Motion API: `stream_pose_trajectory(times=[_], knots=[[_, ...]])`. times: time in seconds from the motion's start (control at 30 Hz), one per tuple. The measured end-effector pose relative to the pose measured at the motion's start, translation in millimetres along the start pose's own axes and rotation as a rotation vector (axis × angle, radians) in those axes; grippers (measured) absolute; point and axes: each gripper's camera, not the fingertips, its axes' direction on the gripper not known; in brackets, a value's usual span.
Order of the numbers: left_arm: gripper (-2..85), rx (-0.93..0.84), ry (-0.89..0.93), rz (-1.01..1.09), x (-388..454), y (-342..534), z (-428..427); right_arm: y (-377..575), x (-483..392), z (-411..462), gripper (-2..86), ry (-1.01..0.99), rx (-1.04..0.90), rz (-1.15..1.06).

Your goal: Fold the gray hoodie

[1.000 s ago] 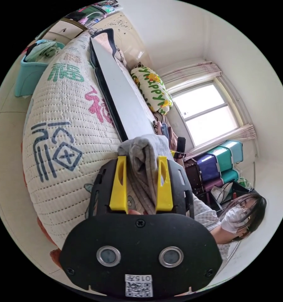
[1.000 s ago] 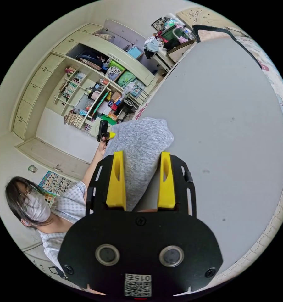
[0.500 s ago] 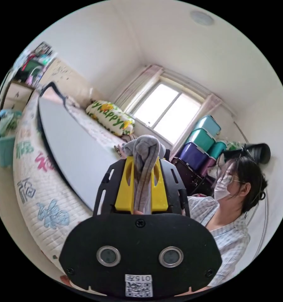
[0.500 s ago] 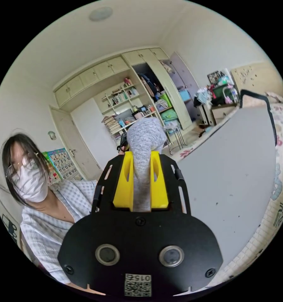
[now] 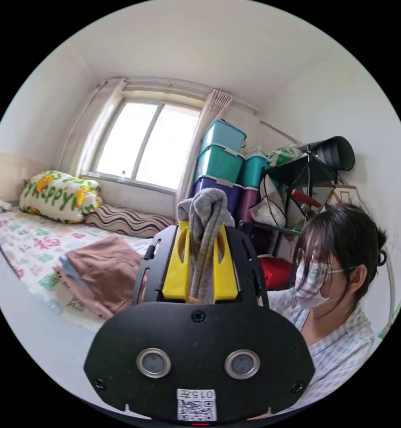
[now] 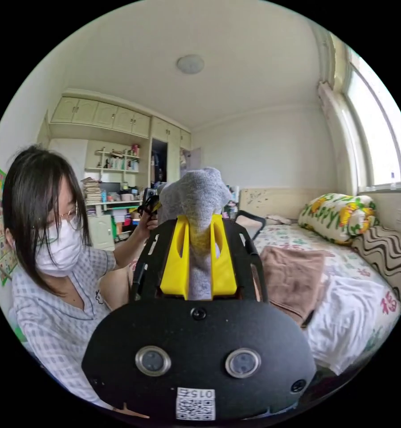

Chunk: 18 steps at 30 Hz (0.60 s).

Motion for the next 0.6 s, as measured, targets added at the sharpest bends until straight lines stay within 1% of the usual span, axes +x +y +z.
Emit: stream_pose_trajectory(times=[0.13, 0.17, 0.2, 0.27, 0.33, 0.37, 0.43, 0.47, 0.5, 0.53, 0.57, 0.6], knots=[[7.6, -0.008, 0.139, -0.112, -107, 0, 126, -13, 37, -60, 7.6, 0.236, -0.052, 0.039], [7.6, -0.01, 0.149, -0.121, -123, -1, 144, -14, 44, -65, 7.6, 0.267, -0.059, 0.047], [7.6, -0.013, 0.146, -0.138, -156, -1, 178, -18, 61, -73, 7.6, 0.334, -0.074, 0.07], [7.6, -0.028, 0.099, -0.166, -212, 1, 230, -21, 95, -75, 7.6, 0.462, -0.104, 0.13], [7.9, -0.058, -0.061, -0.286, -301, 23, 302, -16, 156, -56, 7.9, 0.635, -0.17, 0.229], [7.9, -0.082, -0.124, -0.322, -323, 32, 318, -12, 174, -47, 8.0, 0.677, -0.203, 0.261], [7.2, -0.268, -0.425, -0.454, -393, 78, 364, 29, 258, -2, 8.6, 0.808, -0.364, 0.44], [6.8, -0.306, -0.471, -0.465, -405, 89, 370, 47, 277, 10, 8.7, 0.842, -0.428, 0.499], [4.9, -0.316, -0.494, -0.448, -423, 109, 372, 82, 303, 30, 8.6, 0.9, -0.548, 0.593], [3.7, -0.268, -0.404, -0.432, -436, 122, 363, 111, 308, 42, 8.2, 1.005, -0.597, 0.6], [3.6, -0.248, -0.336, -0.42, -442, 126, 358, 122, 304, 45, 8.1, 1.061, -0.594, 0.555], [3.8, -0.253, -0.24, -0.42, -455, 133, 349, 137, 289, 49, 8.0, 1.144, -0.59, 0.441]])
